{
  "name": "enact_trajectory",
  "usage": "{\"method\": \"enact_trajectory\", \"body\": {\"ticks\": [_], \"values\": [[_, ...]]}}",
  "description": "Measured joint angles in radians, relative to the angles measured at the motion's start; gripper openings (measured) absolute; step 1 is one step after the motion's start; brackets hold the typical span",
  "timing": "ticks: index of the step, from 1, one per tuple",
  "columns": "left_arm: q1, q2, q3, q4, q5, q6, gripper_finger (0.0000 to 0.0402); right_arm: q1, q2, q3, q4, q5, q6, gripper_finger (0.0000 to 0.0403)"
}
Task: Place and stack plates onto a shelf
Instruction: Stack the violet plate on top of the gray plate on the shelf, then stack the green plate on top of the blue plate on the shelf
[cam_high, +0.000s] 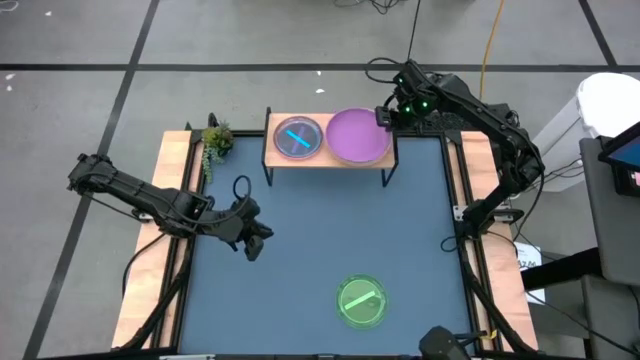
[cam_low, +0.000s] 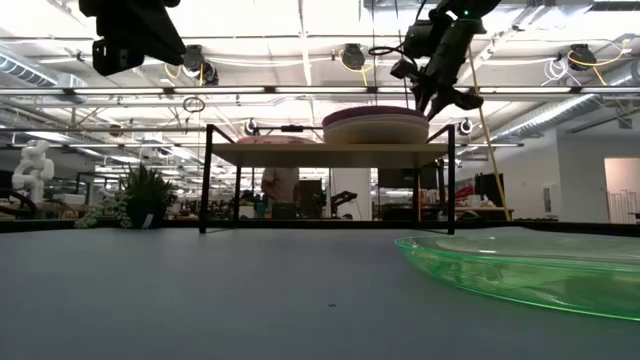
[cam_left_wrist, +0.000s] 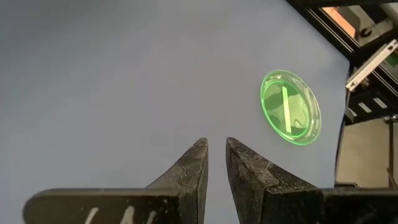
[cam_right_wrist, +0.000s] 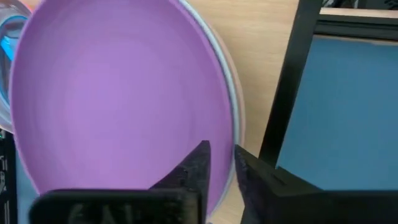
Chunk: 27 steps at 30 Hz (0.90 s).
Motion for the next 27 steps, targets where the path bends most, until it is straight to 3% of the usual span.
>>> {"method": "enact_trajectory", "body": {"ticks": [7, 14, 21, 27], "values": [[0.000, 0.000, 0.000, 0.000, 0.012, 0.000, 0.0062, 0.001, -0.041, 0.000, 0.001, 0.050, 0.028, 0.0106], [0.000, 0.000, 0.000, 0.000, 0.011, 0.001, 0.0062, 0.036, -0.157, 0.000, -0.001, 0.049, 0.035, 0.0113], [0.000, 0.000, 0.000, 0.000, 0.011, 0.018, 0.0062, 0.173, -0.307, 0.000, -0.051, 0.053, 0.062, 0.0112], [0.000, 0.000, 0.000, 0.000, 0.010, 0.010, 0.0062, 0.362, -0.408, 0.000, -0.074, 0.115, 0.144, 0.0112]]}}
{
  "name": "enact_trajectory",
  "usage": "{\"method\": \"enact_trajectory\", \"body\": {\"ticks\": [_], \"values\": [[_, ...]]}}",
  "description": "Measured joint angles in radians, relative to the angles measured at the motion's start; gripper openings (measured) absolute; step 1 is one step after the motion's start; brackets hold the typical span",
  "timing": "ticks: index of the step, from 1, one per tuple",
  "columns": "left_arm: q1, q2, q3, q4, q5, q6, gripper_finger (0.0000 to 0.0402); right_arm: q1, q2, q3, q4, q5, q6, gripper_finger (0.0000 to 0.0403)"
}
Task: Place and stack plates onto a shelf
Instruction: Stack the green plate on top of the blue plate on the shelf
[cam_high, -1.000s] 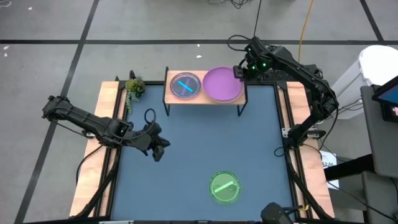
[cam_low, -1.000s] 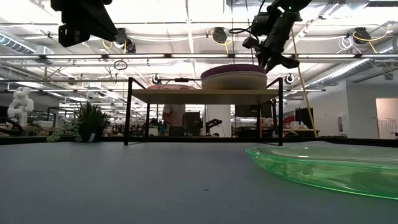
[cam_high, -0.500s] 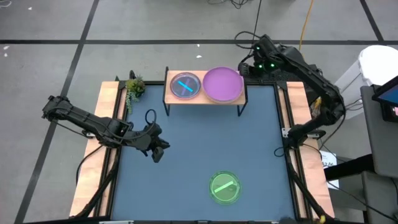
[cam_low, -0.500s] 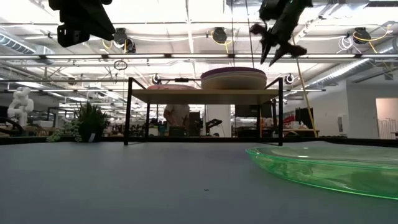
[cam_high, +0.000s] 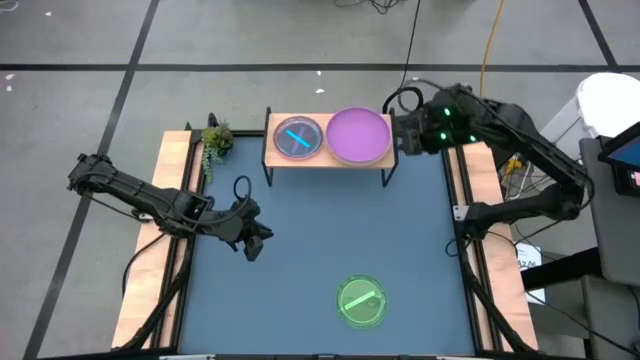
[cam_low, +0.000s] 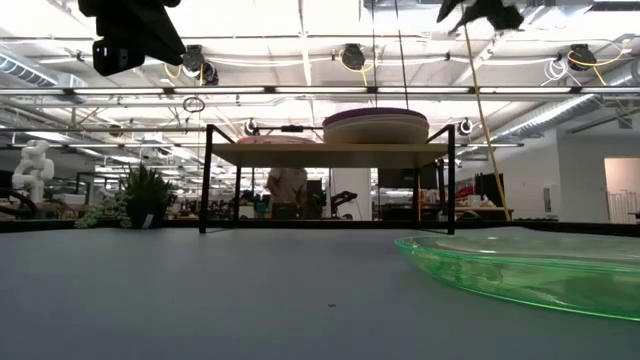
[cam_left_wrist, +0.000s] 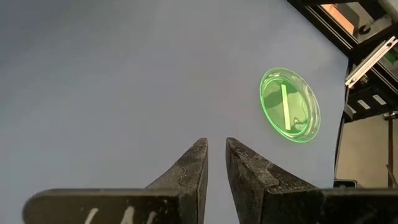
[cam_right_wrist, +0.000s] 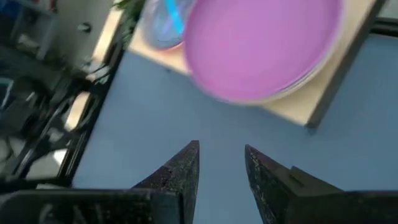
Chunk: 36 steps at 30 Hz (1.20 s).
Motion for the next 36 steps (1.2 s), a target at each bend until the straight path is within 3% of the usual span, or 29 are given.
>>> {"method": "enact_trajectory", "body": {"ticks": [7, 13, 25, 32, 36], "values": [[-0.002, 0.000, 0.000, 0.098, 0.058, 0.008, 0.0063, 0.182, -0.044, 0.000, -0.003, 0.075, 0.014, 0.0112], [-0.002, 0.048, 0.021, 0.110, 0.050, -0.130, 0.0063, 0.251, -0.042, 0.000, -0.012, 0.090, -0.102, 0.0112], [-0.004, 0.343, 0.191, 0.229, 0.016, -0.255, 0.0068, 0.313, -0.047, 0.000, -0.101, 0.087, -0.399, 0.0112], [0.008, 0.539, 0.295, 0.229, 0.015, -0.370, 0.0161, 0.313, -0.069, 0.000, -0.112, 0.059, -0.515, 0.0112], [0.007, 0.617, 0.327, 0.234, 0.023, -0.565, 0.0212, 0.313, -0.084, -0.004, -0.124, 0.059, -0.546, 0.0112]]}}
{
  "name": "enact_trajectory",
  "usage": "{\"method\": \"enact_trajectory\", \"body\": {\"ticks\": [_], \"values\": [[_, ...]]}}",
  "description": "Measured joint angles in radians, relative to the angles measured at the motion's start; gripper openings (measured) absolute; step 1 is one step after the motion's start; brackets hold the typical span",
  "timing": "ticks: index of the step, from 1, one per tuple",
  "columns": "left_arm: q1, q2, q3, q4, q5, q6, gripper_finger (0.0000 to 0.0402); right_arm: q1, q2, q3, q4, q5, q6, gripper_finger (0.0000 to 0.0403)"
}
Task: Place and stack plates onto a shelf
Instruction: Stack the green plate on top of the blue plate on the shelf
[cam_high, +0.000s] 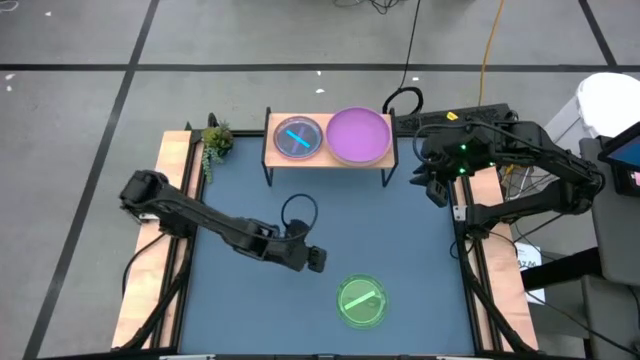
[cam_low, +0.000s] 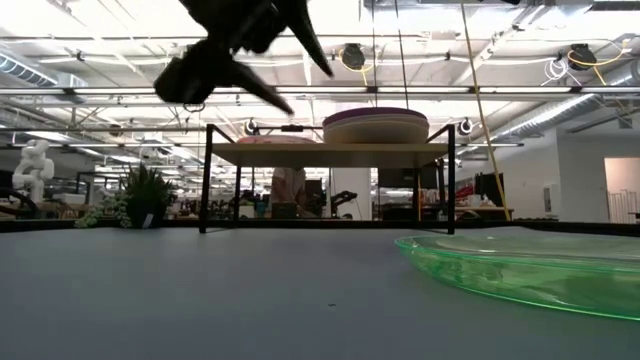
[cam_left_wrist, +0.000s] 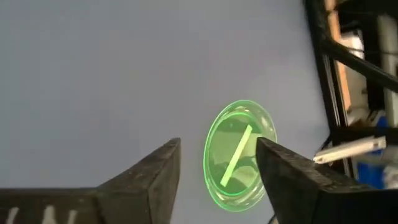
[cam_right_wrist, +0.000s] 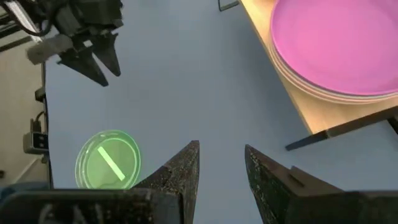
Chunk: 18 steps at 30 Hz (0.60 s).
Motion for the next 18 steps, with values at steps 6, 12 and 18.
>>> {"method": "enact_trajectory", "body": {"ticks": [6, 12, 18], "values": [[-0.014, 0.074, 0.016, 0.118, 0.014, -0.088, 0.0229, 0.000, -0.068, -0.112, 0.035, -0.052, 0.003, 0.0112], [-0.030, 0.134, 0.015, 0.209, 0.038, -0.131, 0.0230, 0.000, -0.166, -0.295, 0.142, -0.197, 0.118, 0.0112], [-0.053, 0.161, 0.014, 0.217, 0.038, -0.141, 0.0230, 0.001, -0.259, -0.459, 0.303, -0.344, 0.239, 0.0112]]}}
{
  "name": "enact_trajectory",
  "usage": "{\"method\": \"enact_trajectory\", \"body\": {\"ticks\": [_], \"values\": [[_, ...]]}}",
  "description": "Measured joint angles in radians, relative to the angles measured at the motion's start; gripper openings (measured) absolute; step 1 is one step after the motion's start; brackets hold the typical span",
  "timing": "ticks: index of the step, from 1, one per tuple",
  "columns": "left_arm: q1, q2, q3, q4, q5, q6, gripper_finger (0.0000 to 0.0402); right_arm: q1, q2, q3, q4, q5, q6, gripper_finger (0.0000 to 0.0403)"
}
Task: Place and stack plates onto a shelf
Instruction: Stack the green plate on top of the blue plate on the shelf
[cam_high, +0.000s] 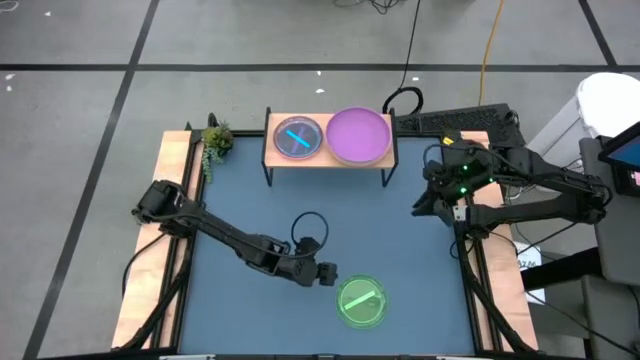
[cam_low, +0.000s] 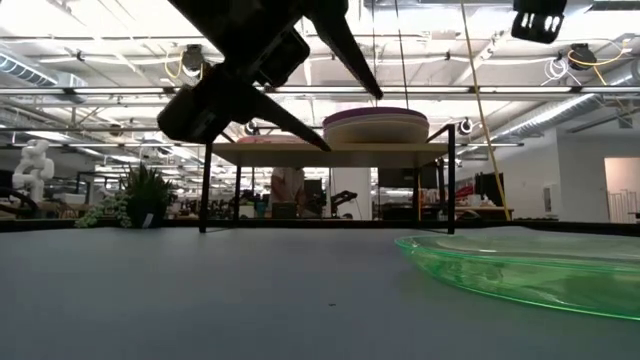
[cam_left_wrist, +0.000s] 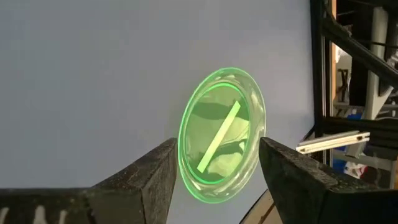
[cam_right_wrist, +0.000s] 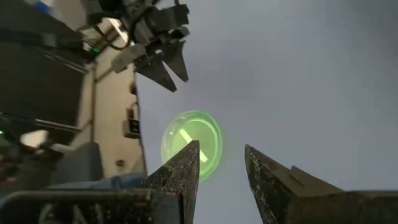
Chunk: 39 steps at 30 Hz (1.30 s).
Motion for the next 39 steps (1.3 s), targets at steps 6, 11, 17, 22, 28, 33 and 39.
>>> {"method": "enact_trajectory", "body": {"ticks": [6, 11, 17, 22, 28, 33, 39], "values": [[-0.007, -0.002, 0.001, -0.020, -0.009, -0.002, 0.0230, 0.020, -0.076, -0.124, 0.156, -0.028, 0.097, 0.0112], [-0.016, 0.010, 0.001, -0.006, -0.009, -0.016, 0.0230, 0.051, -0.114, -0.185, 0.241, -0.026, 0.155, 0.0112], [-0.027, 0.047, 0.001, 0.128, -0.010, -0.023, 0.0230, 0.073, -0.126, -0.209, 0.300, -0.023, 0.175, 0.0112], [-0.039, 0.093, 0.000, 0.147, -0.010, -0.020, 0.0230, 0.073, -0.126, -0.209, 0.313, -0.022, 0.175, 0.0112], [-0.045, 0.133, 0.002, 0.174, -0.006, -0.016, 0.0230, 0.073, -0.126, -0.209, 0.320, -0.021, 0.175, 0.0112], [-0.047, 0.185, 0.002, 0.227, 0.017, 0.000, 0.0230, 0.073, -0.126, -0.209, 0.330, -0.021, 0.175, 0.0112], [-0.053, 0.226, 0.002, 0.224, 0.026, -0.011, 0.0229, 0.073, -0.126, -0.209, 0.331, -0.021, 0.176, 0.0112]]}}
